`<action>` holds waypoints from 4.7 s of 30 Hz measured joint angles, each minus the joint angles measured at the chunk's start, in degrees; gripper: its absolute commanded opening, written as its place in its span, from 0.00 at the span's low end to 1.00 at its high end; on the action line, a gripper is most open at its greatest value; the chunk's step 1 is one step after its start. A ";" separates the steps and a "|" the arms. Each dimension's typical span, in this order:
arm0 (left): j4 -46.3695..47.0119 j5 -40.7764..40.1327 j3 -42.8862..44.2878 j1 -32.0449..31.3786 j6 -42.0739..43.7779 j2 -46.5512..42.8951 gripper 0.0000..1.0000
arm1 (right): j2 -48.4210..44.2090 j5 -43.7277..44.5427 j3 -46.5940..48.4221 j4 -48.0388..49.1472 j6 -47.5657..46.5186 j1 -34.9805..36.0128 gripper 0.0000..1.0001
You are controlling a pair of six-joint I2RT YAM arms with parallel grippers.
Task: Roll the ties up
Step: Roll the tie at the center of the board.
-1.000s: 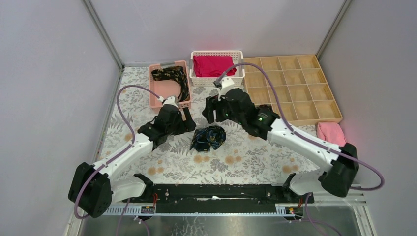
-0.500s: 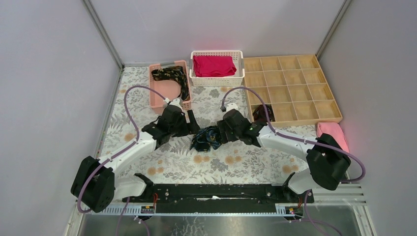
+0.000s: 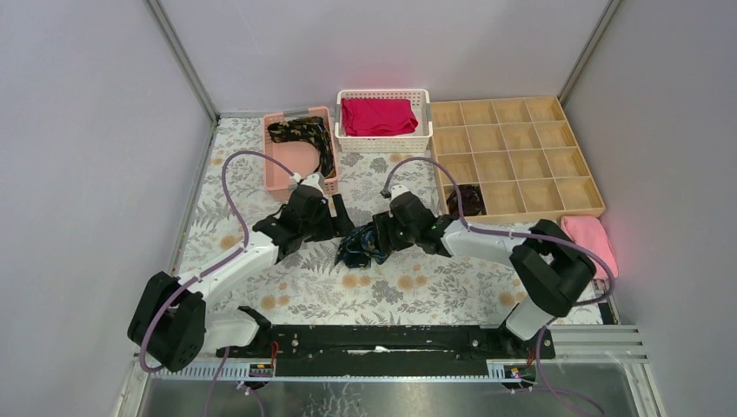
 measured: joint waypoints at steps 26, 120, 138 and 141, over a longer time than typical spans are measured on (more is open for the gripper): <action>-0.94 -1.40 0.50 0.00 2.95 1.03 0.88 | 16.87 13.90 32.15 -28.96 -12.96 -0.07 0.17; -2.05 4.96 1.38 -4.00 3.67 1.53 0.00 | 24.85 8.85 32.30 -24.55 -8.28 -9.09 0.23; -7.80 -3.28 -14.84 -24.81 -22.56 -17.86 0.00 | 27.36 11.89 36.02 -26.97 -8.24 -10.47 0.24; -8.02 -6.08 -15.56 -29.77 -27.32 -18.80 0.00 | 28.02 11.85 37.07 -27.98 -8.24 -10.51 0.24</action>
